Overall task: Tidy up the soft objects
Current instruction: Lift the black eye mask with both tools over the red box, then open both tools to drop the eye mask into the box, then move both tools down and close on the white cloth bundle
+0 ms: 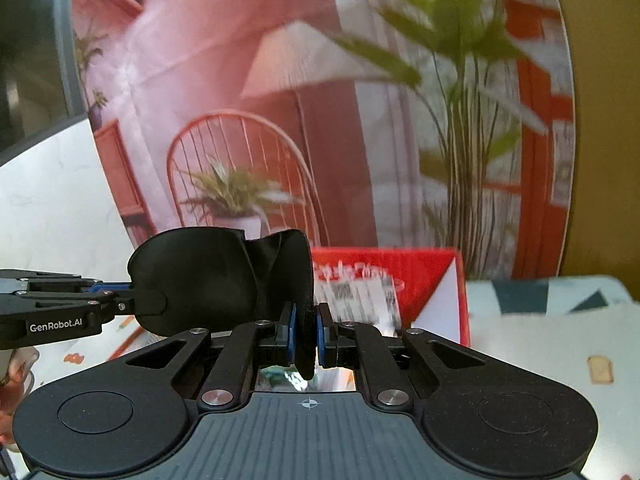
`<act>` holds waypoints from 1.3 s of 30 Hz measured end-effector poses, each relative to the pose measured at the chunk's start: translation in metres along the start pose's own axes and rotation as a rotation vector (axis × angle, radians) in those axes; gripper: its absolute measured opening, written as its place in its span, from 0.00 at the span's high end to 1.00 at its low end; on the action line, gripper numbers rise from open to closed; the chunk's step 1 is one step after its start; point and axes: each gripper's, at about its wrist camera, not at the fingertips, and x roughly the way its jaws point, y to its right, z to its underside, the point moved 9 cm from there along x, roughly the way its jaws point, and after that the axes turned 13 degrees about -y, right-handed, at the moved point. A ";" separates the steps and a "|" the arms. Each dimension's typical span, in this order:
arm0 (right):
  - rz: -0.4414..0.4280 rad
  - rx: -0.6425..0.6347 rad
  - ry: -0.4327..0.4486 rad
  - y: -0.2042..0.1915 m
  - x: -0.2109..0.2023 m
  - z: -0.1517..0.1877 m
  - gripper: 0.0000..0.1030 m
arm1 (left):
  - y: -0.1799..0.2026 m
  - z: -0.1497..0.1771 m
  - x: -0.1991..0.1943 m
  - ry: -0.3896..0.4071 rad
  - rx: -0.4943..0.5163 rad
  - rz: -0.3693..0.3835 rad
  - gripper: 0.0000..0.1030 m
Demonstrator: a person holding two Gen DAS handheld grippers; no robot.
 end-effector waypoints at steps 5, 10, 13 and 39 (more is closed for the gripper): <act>-0.008 0.101 -0.095 0.025 0.031 0.003 0.90 | -0.008 0.002 0.024 -0.061 -0.012 -0.007 0.88; 0.040 0.118 -0.131 0.036 0.053 0.006 0.87 | -0.008 -0.001 0.034 -0.072 0.017 -0.009 0.74; 0.111 0.056 -0.126 0.035 0.056 0.007 0.78 | -0.009 -0.004 0.035 -0.064 0.038 -0.036 0.44; 0.107 -0.021 0.132 0.014 -0.056 0.060 0.65 | 0.014 0.073 -0.047 0.040 -0.044 0.041 0.34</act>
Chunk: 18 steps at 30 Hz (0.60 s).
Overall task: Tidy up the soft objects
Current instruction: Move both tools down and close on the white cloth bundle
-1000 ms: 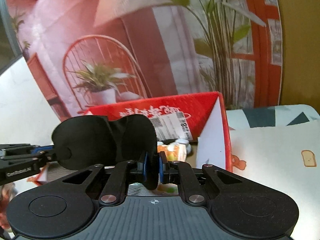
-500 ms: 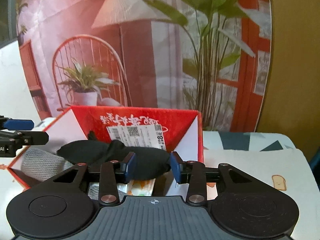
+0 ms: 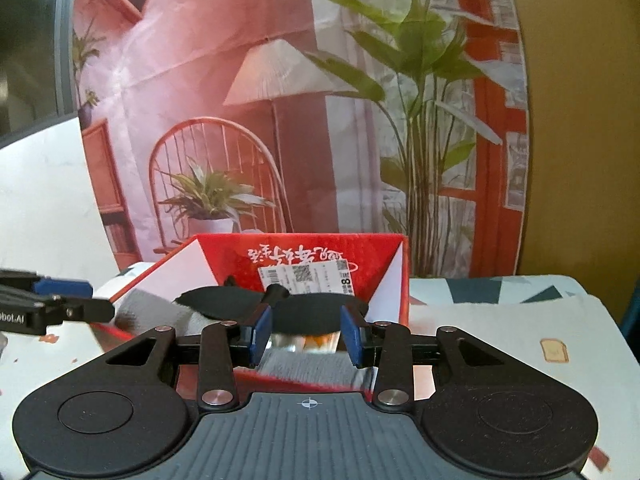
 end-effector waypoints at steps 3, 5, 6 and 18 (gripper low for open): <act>0.002 0.013 0.015 0.002 -0.014 0.017 0.65 | 0.004 0.022 0.002 -0.040 0.009 -0.008 0.34; 0.010 0.020 0.018 0.004 -0.022 0.031 0.65 | 0.006 0.036 0.007 -0.060 0.021 -0.011 0.34; 0.012 0.025 0.013 0.006 -0.024 0.038 0.65 | 0.007 0.042 0.011 -0.074 0.020 -0.014 0.34; 0.097 0.149 -0.134 0.030 -0.021 0.144 0.65 | -0.008 0.085 0.064 -0.173 -0.105 -0.010 0.34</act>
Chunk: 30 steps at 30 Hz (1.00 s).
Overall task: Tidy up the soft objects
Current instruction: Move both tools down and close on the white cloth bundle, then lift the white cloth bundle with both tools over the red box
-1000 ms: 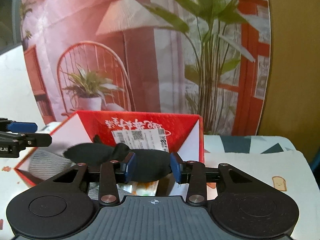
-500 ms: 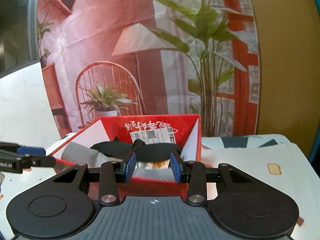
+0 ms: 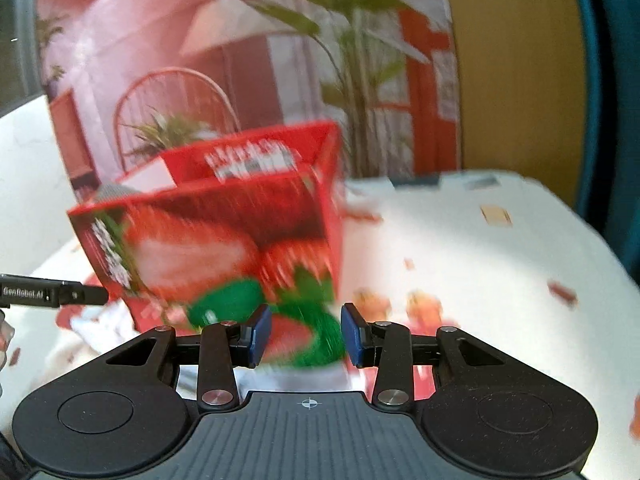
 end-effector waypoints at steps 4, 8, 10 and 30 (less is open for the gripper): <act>0.004 0.036 -0.014 0.004 0.002 0.017 0.62 | -0.001 0.005 0.012 -0.020 -0.004 -0.011 0.34; 0.004 0.025 -0.032 0.001 0.005 0.022 0.61 | -0.003 0.013 0.015 -0.026 -0.021 -0.003 0.49; 0.005 0.018 -0.043 -0.001 0.007 0.023 0.60 | -0.002 0.017 0.015 -0.027 -0.011 -0.019 0.56; -0.046 -0.042 -0.128 -0.021 0.019 0.035 0.66 | -0.021 0.046 -0.007 -0.018 -0.086 -0.019 0.66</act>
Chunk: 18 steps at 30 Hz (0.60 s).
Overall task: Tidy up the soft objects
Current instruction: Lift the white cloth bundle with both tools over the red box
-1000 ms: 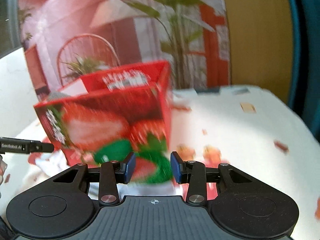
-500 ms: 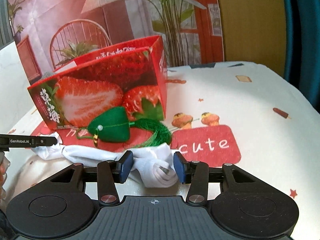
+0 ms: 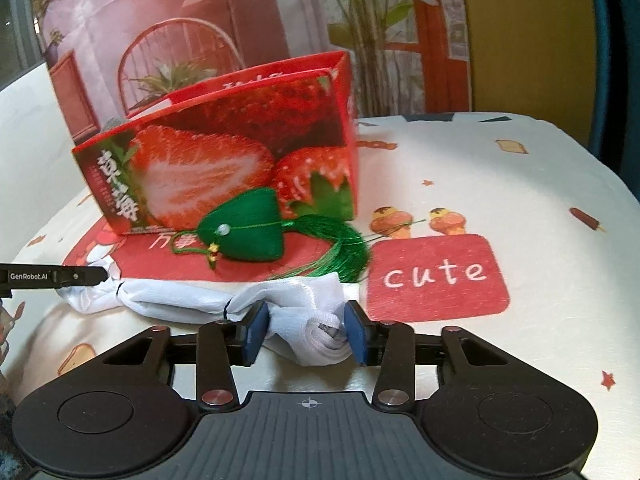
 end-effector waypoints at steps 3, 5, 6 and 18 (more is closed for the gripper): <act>-0.008 -0.031 -0.008 -0.007 0.001 0.001 0.66 | -0.004 0.002 -0.004 0.002 -0.010 -0.012 0.66; -0.006 -0.047 -0.012 -0.010 0.001 0.002 0.66 | -0.006 0.003 -0.005 0.001 -0.018 -0.012 0.65; -0.004 -0.051 -0.012 -0.011 0.001 0.002 0.66 | -0.006 0.004 -0.005 0.001 -0.019 -0.012 0.65; 0.005 -0.061 -0.008 -0.012 0.002 0.003 0.67 | -0.005 0.005 -0.005 0.006 -0.001 -0.032 0.65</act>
